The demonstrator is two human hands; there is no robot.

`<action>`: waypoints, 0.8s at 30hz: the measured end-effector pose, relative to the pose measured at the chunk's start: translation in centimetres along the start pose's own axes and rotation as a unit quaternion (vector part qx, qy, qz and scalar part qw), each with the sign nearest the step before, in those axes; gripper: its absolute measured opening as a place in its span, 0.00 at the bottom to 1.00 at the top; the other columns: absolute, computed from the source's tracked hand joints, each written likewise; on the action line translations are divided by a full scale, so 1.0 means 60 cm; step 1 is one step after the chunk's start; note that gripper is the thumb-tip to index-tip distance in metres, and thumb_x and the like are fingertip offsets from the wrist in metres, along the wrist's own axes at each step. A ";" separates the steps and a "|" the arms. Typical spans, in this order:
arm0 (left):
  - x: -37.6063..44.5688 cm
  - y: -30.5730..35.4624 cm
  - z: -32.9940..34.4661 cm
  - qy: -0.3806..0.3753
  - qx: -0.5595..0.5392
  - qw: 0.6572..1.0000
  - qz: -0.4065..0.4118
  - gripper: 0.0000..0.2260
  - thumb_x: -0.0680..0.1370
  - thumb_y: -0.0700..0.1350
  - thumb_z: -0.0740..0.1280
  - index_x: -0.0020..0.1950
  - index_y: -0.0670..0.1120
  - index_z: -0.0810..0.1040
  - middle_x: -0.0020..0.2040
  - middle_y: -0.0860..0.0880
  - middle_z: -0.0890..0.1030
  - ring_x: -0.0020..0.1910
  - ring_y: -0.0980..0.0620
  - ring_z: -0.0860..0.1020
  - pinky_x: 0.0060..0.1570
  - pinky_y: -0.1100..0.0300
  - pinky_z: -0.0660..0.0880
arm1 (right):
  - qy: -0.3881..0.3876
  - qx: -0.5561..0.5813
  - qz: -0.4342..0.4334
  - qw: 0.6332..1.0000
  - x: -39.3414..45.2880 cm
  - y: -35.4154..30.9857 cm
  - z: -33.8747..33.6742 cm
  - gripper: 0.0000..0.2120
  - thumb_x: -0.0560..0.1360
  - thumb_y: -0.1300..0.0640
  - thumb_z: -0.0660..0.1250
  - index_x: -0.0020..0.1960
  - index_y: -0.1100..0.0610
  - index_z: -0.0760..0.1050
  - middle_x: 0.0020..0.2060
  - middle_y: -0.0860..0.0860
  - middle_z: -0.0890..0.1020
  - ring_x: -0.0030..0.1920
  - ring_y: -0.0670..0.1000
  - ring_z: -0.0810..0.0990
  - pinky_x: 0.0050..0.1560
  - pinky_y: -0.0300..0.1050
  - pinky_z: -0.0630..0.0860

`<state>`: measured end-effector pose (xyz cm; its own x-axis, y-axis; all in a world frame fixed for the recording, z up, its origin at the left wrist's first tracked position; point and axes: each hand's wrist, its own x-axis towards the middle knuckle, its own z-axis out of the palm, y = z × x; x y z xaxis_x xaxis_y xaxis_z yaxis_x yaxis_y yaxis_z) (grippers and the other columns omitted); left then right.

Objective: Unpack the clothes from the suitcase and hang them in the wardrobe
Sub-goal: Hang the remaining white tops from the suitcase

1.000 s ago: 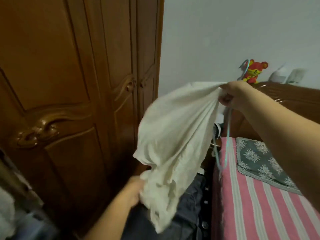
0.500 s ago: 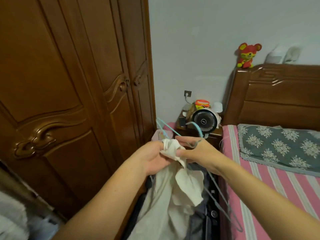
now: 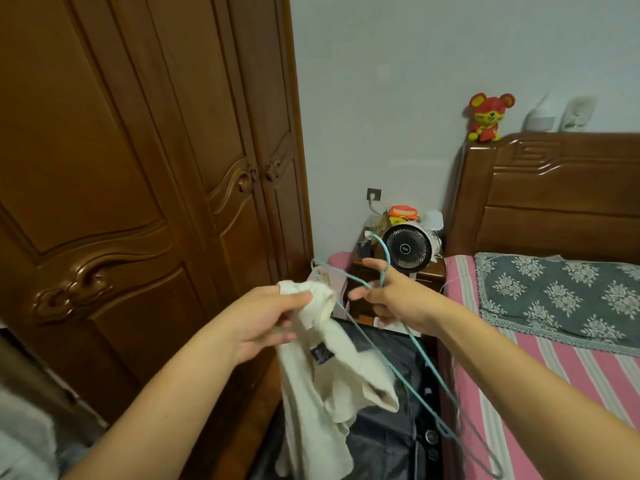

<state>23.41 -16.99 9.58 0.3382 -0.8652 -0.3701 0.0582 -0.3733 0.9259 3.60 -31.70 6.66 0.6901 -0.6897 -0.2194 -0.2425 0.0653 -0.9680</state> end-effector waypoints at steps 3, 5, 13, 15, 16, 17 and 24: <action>0.012 -0.023 -0.018 0.098 0.224 0.970 0.005 0.22 0.79 0.52 0.70 0.70 0.45 0.76 0.64 0.46 0.79 0.55 0.48 0.78 0.52 0.56 0.71 | 0.081 -0.093 0.043 0.991 0.009 0.055 -0.037 0.16 0.81 0.66 0.62 0.66 0.56 0.65 0.40 0.55 0.81 0.28 0.48 0.69 0.27 0.42 0.66; 0.020 -0.052 -0.027 0.116 0.284 0.951 -0.032 0.24 0.80 0.53 0.68 0.72 0.42 0.73 0.61 0.47 0.79 0.56 0.49 0.78 0.53 0.56 0.71 | 0.124 -0.128 0.064 0.982 0.009 0.097 -0.062 0.07 0.81 0.65 0.63 0.57 0.58 0.69 0.47 0.60 0.82 0.31 0.55 0.77 0.29 0.46 0.73; 0.054 -0.098 -0.013 0.149 0.134 0.979 0.046 0.09 0.80 0.46 0.71 0.45 0.43 0.87 0.41 0.47 0.87 0.47 0.50 0.85 0.47 0.61 0.76 | 0.284 -0.282 0.012 0.916 -0.042 0.182 -0.093 0.09 0.76 0.53 0.72 0.38 0.49 0.80 0.32 0.45 0.83 0.37 0.49 0.83 0.43 0.49 0.80; 0.063 -0.073 0.004 0.140 0.094 0.984 0.061 0.08 0.80 0.45 0.70 0.47 0.42 0.86 0.44 0.46 0.87 0.47 0.50 0.85 0.47 0.61 0.77 | 0.314 -0.273 -0.007 0.909 -0.054 0.188 -0.092 0.10 0.78 0.54 0.70 0.38 0.51 0.79 0.31 0.44 0.83 0.37 0.47 0.82 0.45 0.48 0.79; 0.072 -0.062 0.008 0.146 0.073 0.985 0.057 0.07 0.80 0.45 0.70 0.48 0.42 0.85 0.47 0.44 0.87 0.48 0.49 0.84 0.49 0.59 0.78 | 0.323 -0.259 -0.008 0.910 -0.059 0.192 -0.091 0.11 0.79 0.54 0.69 0.38 0.52 0.78 0.31 0.45 0.83 0.37 0.47 0.82 0.46 0.49 0.78; 0.081 -0.052 0.012 0.147 0.048 0.987 0.042 0.06 0.80 0.43 0.69 0.52 0.42 0.84 0.51 0.42 0.86 0.49 0.49 0.83 0.49 0.57 0.79 | 0.330 -0.245 -0.011 0.912 -0.063 0.199 -0.088 0.12 0.79 0.54 0.68 0.37 0.53 0.77 0.30 0.45 0.83 0.37 0.48 0.81 0.46 0.50 0.77; 0.098 0.000 0.009 -0.023 -0.042 0.998 -0.027 0.14 0.82 0.30 0.60 0.64 0.42 0.75 0.55 0.42 0.85 0.54 0.45 0.85 0.57 0.45 0.79 | 0.437 -0.187 -0.023 0.880 -0.109 0.210 -0.087 0.18 0.83 0.50 0.59 0.35 0.51 0.66 0.30 0.51 0.74 0.35 0.57 0.73 0.34 0.49 0.64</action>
<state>24.93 -22.26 7.34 0.2890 -0.8602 -0.4202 0.1547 -0.3912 0.9072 -7.54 -30.12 -3.49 -0.0426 -0.9872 0.1535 -0.5480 -0.1053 -0.8298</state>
